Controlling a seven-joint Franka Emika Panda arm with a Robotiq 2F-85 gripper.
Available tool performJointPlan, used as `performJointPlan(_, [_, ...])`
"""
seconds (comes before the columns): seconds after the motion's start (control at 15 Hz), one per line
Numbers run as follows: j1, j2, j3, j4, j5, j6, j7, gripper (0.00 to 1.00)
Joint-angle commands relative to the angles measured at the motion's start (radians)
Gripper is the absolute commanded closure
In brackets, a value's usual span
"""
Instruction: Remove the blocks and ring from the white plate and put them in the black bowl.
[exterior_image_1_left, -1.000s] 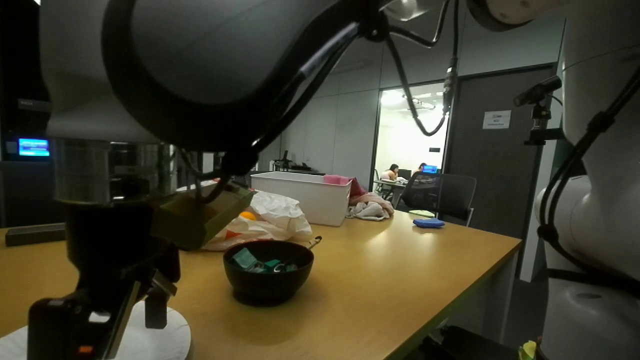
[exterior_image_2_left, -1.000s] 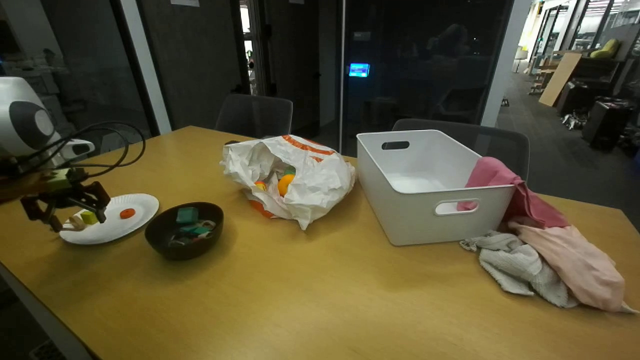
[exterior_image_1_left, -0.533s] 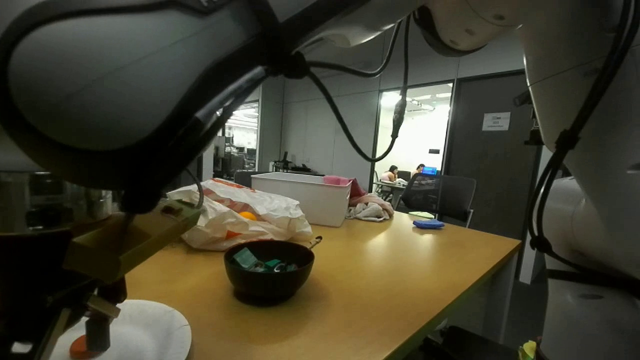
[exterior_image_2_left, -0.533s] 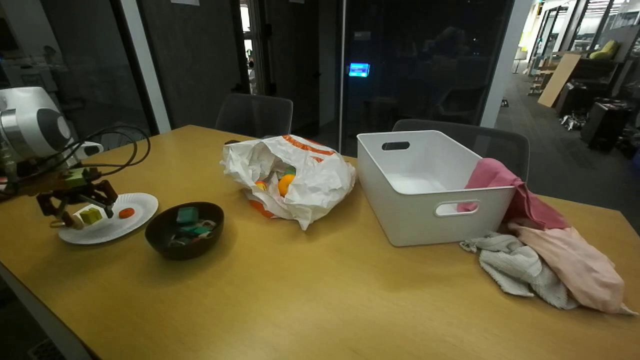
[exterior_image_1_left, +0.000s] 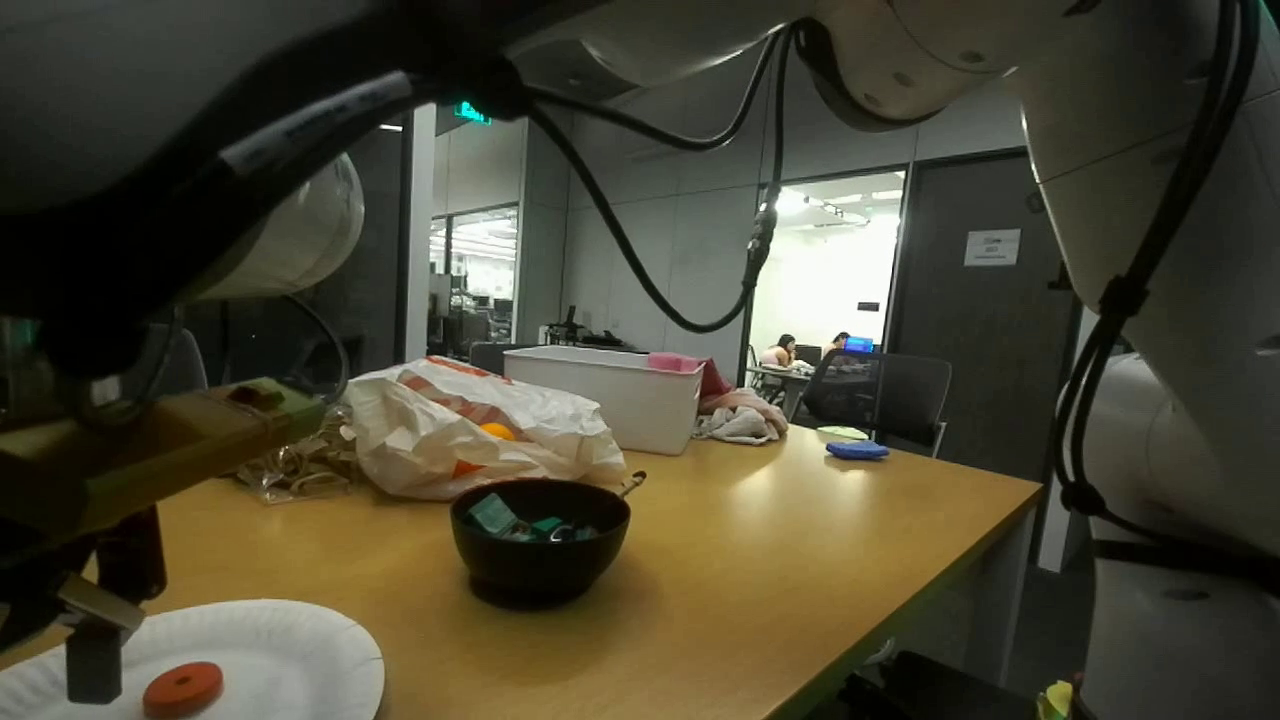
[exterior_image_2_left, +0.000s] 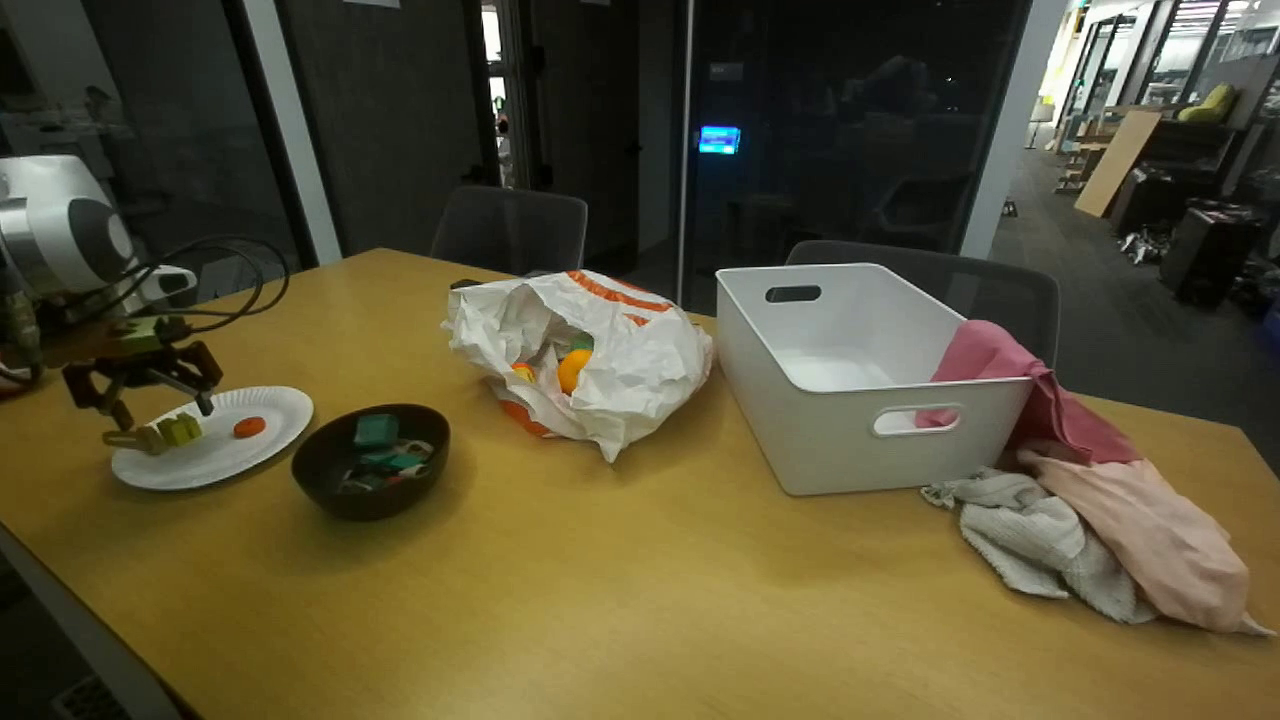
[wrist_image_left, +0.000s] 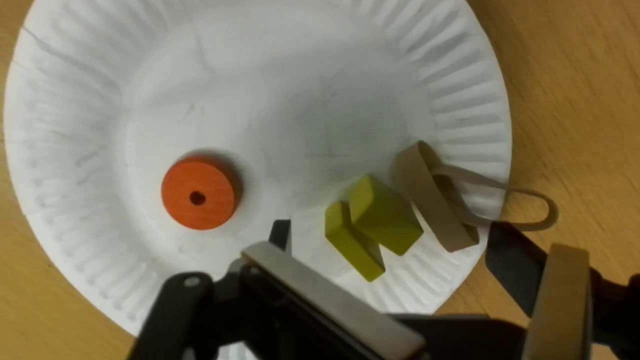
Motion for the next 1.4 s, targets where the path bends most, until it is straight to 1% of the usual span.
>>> performJointPlan(0.0, [0.001,0.020,-0.019,0.027,0.017,-0.027,-0.056,0.00])
performJointPlan(0.2, [-0.008,0.032,-0.023,0.023,0.040,-0.027,-0.077,0.00])
performJointPlan(0.27, [-0.011,0.033,-0.023,0.021,0.049,-0.026,-0.083,0.12])
performJointPlan(0.33, [-0.014,0.034,-0.021,0.020,0.060,-0.029,-0.093,0.26])
performJointPlan(0.53, [-0.013,0.033,-0.020,0.023,0.080,-0.038,-0.105,0.49])
performJointPlan(0.87, [-0.008,0.004,-0.020,0.028,0.077,-0.046,-0.103,0.87])
performJointPlan(0.93, [-0.006,-0.004,-0.021,0.029,0.073,-0.048,-0.099,0.90])
performJointPlan(1.0, [-0.005,-0.022,-0.025,0.025,0.064,-0.053,-0.095,0.85])
performJointPlan(1.13, [-0.007,-0.061,-0.027,0.013,0.055,-0.056,-0.088,0.85])
performJointPlan(1.33, [-0.022,-0.154,-0.039,-0.028,0.035,-0.068,-0.072,0.85])
